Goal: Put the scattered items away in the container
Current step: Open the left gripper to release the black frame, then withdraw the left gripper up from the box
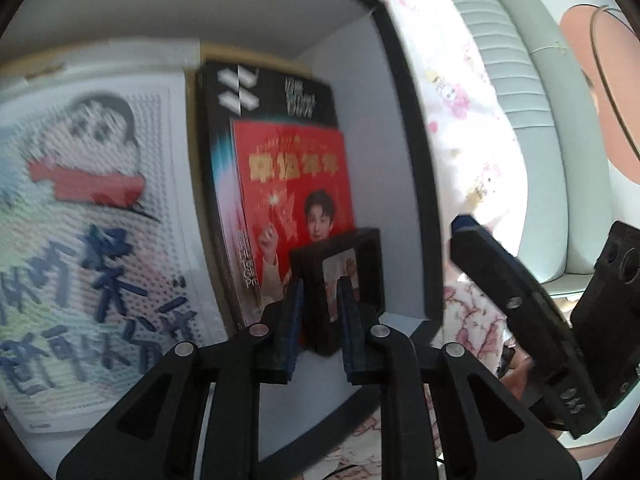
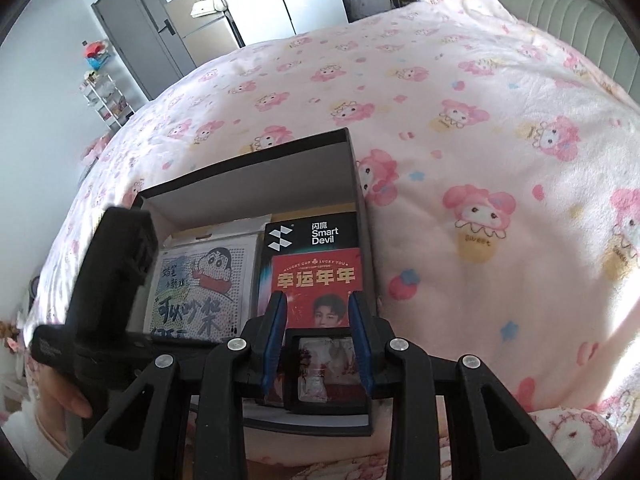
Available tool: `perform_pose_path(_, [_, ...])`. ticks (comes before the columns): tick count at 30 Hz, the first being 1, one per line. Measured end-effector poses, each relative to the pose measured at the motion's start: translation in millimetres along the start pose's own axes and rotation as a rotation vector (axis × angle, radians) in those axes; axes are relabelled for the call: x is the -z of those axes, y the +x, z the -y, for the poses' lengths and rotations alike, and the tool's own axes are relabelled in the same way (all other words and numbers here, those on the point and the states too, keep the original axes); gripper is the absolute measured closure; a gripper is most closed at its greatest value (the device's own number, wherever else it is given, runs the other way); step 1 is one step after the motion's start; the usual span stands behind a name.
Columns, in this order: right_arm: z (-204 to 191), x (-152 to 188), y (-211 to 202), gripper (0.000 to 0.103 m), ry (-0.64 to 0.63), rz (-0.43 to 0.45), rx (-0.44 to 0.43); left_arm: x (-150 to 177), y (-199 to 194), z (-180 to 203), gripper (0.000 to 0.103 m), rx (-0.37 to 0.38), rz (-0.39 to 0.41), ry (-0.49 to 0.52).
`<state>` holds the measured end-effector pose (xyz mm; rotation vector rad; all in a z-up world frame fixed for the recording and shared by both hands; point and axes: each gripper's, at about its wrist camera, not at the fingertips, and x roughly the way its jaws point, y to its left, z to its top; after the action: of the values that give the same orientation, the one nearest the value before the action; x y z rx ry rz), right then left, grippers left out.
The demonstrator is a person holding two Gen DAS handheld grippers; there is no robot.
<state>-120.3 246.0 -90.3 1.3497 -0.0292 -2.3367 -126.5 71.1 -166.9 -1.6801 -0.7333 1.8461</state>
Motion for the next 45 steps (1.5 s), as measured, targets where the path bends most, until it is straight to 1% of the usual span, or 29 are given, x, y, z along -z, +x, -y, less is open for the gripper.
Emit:
perform_pose_path(2, [-3.7,1.5,-3.0,0.075,-0.011,0.009,0.024,4.3,-15.5,2.4,0.086,0.024,0.029,0.024])
perform_pose_path(3, [-5.3,2.4,-5.7,0.075,-0.014,0.018,0.04,7.1,-22.9,4.9,0.084,0.021,0.051,0.044])
perform_pose_path(4, [-5.6,2.5,-8.3,0.075,-0.013,0.026,0.054,11.1,-32.0,9.0,0.081,0.004,0.081,0.075])
perform_pose_path(5, [-6.6,3.6,-12.6,0.075,-0.009,0.042,0.077,25.5,-50.9,1.9,0.08,-0.019,0.11,0.107])
perform_pose_path(6, [-7.3,4.4,-16.2,0.075,-0.006,0.052,0.084,33.1,-62.0,2.9,0.079,-0.046,0.149,0.142])
perform_pose_path(8, [-9.7,6.5,-23.0,0.075,-0.008,0.061,0.072,45.8,-83.3,9.8,0.075,-0.1,0.24,0.19])
perform_pose_path(9, [-11.4,7.9,-27.7,0.075,-0.008,0.064,0.059,49.9,-82.5,9.2,0.073,-0.114,0.275,0.205])
perform_pose_path(10, [-12.6,9.1,-31.4,0.074,-0.004,0.068,0.05,57.0,-93.3,13.0,0.069,-0.127,0.312,0.22])
perform_pose_path(11, [-14.9,10.4,-36.4,0.074,0.0,0.073,0.039,63.6,-102.0,17.6,0.067,-0.135,0.341,0.229])
perform_pose_path(13, [-22.6,11.9,-46.1,0.074,-0.013,0.08,0.018,59.3,-101.8,38.6,0.066,-0.153,0.383,0.249])
perform_pose_path(14, [-28.1,12.7,-51.8,0.074,-0.027,0.087,0.012,67.7,-111.9,44.4,0.066,-0.173,0.407,0.266])
perform_pose_path(15, [-33.7,13.5,-57.7,0.074,-0.039,0.096,0.008,53.3,-86.5,82.5,0.066,-0.191,0.425,0.273])
perform_pose_path(16, [-39.7,14.1,-64.2,0.073,-0.051,0.108,0.003,61.6,-96.2,83.7,0.066,-0.208,0.442,0.282])
perform_pose_path(17, [-44.5,15.0,-69.1,0.067,-0.059,0.118,-0.002,68.2,-105.0,82.8,0.066,-0.219,0.457,0.284])
perform_pose_path(18, [-50.3,15.7,-75.7,0.067,-0.07,0.133,-0.004,62.0,-104.4,98.7,0.066,-0.228,0.472,0.287])
perform_pose_path(19, [-55.2,16.3,-82.3,0.064,-0.08,0.152,-0.002,71.7,-112.8,98.0,0.066,-0.234,0.487,0.295])
perform_pose_path(20, [-58.7,16.6,-87.1,0.063,-0.089,0.166,-0.004,79.2,-120.8,99.6,0.066,-0.242,0.501,0.305])
perform_pose_path(21, [-63.3,17.7,-93.4,0.062,-0.101,0.181,-0.012,77.5,-122.1,110.3,0.066,-0.247,0.51,0.311])
perform_pose_path(24, [-74.0,20.9,-105.3,0.062,-0.118,0.204,-0.03,94.0,-138.3,118.6,0.066,-0.264,0.538,0.32])
perform_pose_path(25, [-77.5,21.8,-108.1,0.062,-0.127,0.209,-0.032,94.3,-135.1,118.3,0.066,-0.272,0.546,0.324])
perform_pose_path(30, [-96.7,28.1,-119.7,0.062,-0.162,0.226,-0.057,111.1,-155.9,115.9,0.066,-0.287,0.575,0.328])
perform_pose_path(32, [-104.2,29.7,-121.4,0.062,-0.182,0.228,-0.069,117.1,-164.2,111.3,0.066,-0.289,0.582,0.32])
perform_pose_path(35, [-114.9,31.4,-120.0,0.062,-0.208,0.222,-0.081,120.2,-170.2,103.6,0.066,-0.31,0.593,0.307])
perform_pose_path(38, [-125.3,33.1,-112.3,0.062,-0.219,0.199,-0.107,122.1,-176.2,90.9,0.066,-0.324,0.597,0.284])
perform_pose_path(41, [-139.9,34.8,-102.1,0.062,-0.243,0.17,-0.132,124.8,-183.9,74.8,0.066,-0.336,0.602,0.245])
perform_pose_path(45, [-168.4,34.9,-90.7,0.062,-0.291,0.145,-0.171,132.1,-205.0,51.0,0.066,-0.365,0.635,0.196])
